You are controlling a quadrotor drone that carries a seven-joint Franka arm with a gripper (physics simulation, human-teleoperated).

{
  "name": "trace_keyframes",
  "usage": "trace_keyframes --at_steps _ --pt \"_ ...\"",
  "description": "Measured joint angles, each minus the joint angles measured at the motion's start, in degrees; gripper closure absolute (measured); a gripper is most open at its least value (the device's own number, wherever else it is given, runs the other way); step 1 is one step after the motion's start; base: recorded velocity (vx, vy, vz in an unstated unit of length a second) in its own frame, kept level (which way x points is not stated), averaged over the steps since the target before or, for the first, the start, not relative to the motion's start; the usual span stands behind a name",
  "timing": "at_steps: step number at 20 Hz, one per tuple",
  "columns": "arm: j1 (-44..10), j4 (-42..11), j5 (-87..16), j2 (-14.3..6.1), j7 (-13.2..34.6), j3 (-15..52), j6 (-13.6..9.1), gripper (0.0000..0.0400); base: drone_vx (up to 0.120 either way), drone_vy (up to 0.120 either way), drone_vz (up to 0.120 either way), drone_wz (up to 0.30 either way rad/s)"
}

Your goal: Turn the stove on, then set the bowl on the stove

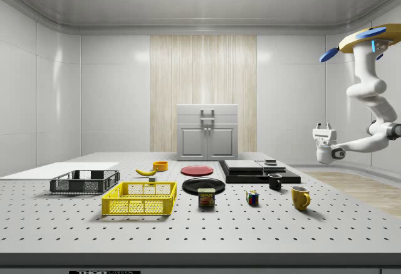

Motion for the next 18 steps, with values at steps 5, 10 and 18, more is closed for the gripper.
trace_keyframes --at_steps 5,10,18 --pt "-0.03 -0.07 -0.01 -0.12 -0.01 0.03 0.17 0.0 0.0 0.0 0.0 0.0" --pt "-0.07 -0.2 -0.05 -0.26 -0.02 0.08 0.38 0.0 0.0 -0.064 0.0 0.0" --pt "-0.15 -0.43 -0.3 -0.5 0.0 0.28 0.72 0.0 0.1 -0.12 0.0 0.0"
